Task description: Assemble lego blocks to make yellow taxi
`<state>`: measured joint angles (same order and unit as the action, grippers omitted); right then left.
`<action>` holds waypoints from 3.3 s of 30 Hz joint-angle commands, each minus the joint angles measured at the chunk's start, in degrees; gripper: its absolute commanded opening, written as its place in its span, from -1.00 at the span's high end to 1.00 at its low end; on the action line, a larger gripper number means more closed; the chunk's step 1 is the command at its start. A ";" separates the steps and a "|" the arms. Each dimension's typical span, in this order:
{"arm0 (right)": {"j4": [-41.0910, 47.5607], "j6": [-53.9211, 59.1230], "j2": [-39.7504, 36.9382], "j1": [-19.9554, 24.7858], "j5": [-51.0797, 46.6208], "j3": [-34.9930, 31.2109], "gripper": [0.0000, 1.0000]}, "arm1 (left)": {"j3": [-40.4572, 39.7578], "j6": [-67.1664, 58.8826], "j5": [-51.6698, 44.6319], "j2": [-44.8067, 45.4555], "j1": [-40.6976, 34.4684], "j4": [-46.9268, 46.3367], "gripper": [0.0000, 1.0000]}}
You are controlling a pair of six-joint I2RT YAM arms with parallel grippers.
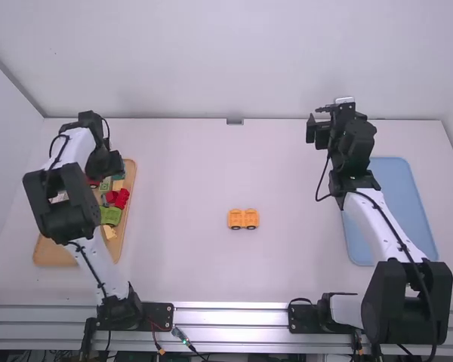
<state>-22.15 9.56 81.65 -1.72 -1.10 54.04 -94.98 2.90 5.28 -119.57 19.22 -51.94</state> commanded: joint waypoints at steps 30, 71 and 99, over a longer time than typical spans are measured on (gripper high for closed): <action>0.31 -0.76 0.55 0.09 0.04 2.14 -0.98 | 7.32 -8.72 -1.81 -4.42 0.74 10.05 -0.03; 0.59 -0.76 0.55 -0.52 -0.20 2.14 -0.98 | 5.53 -7.43 -1.25 -4.42 0.68 10.86 0.27; 1.40 -0.72 0.55 -0.57 -0.20 2.14 -0.98 | 7.82 -7.39 1.55 -4.42 0.70 10.56 0.17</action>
<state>-20.73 9.13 81.65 -2.42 -1.15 54.06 -88.09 -4.16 7.51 -123.28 19.46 -41.06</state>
